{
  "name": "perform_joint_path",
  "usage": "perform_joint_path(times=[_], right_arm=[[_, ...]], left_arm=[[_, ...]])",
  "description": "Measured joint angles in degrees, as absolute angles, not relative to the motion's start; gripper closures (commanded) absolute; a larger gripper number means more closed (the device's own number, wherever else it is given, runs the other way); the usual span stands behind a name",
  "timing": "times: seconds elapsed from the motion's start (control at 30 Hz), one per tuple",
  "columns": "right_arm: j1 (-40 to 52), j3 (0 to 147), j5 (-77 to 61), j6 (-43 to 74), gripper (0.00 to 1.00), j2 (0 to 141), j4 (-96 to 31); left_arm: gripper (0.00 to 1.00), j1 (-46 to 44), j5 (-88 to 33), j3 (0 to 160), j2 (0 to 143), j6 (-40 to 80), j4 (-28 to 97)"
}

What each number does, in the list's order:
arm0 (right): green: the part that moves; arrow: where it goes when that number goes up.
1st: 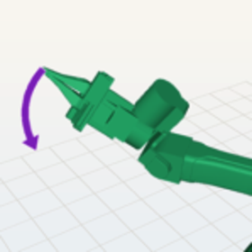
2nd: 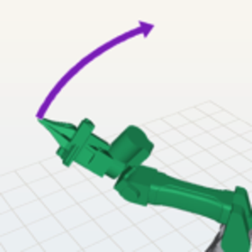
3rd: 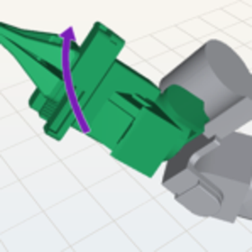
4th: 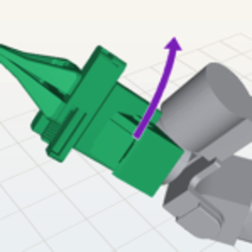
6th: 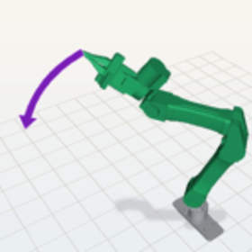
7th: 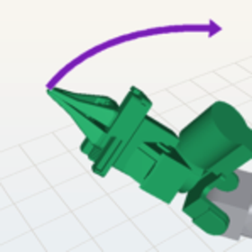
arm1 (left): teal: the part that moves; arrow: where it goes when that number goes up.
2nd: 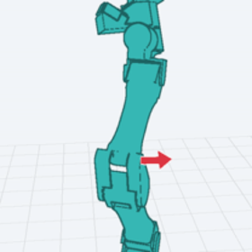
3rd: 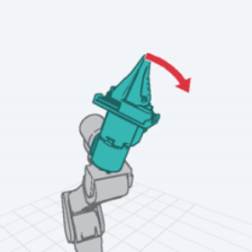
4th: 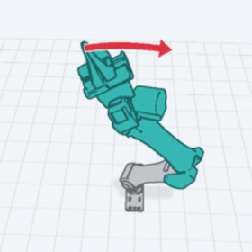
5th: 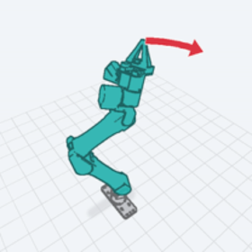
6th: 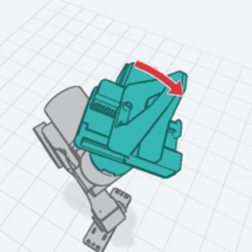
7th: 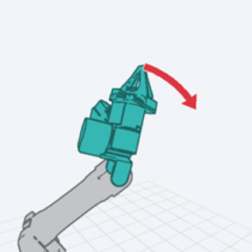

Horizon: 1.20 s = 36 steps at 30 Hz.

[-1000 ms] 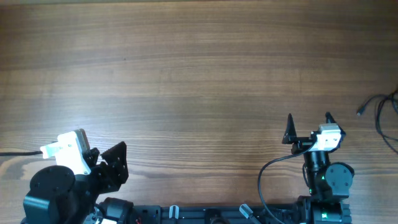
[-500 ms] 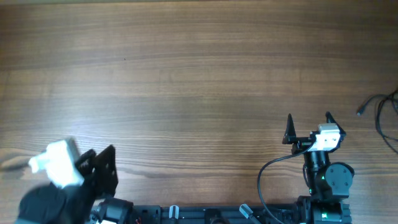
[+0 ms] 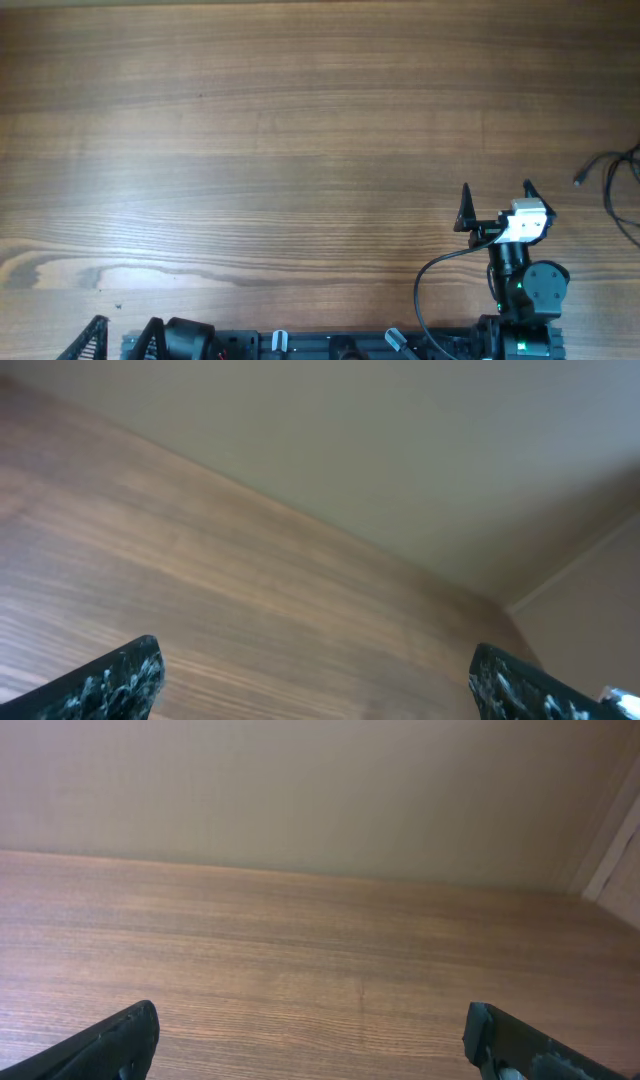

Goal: Untangle cables

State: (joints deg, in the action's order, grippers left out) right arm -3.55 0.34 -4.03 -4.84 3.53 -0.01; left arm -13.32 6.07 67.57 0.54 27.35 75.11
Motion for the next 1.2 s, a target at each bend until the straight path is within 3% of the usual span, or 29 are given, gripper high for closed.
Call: perform_joint_path(times=[0.43, 0.8, 1.2], right_arm=[[-3.55, 0.34, -4.03, -4.84, 0.00, 3.55, -0.01], [-3.55, 0.34, -4.03, -4.84, 0.00, 3.60, -0.03], [-3.55, 0.34, -4.03, -4.84, 0.00, 3.60, -0.03]], left_arm=[[0.00, -13.32, 5.48, 66.70, 0.54, 30.68, 75.64], [0.00, -13.32, 4.43, 52.51, 0.47, 29.15, 59.59], [0.00, -13.32, -1.17, 33.36, 0.49, 21.41, 31.18]])
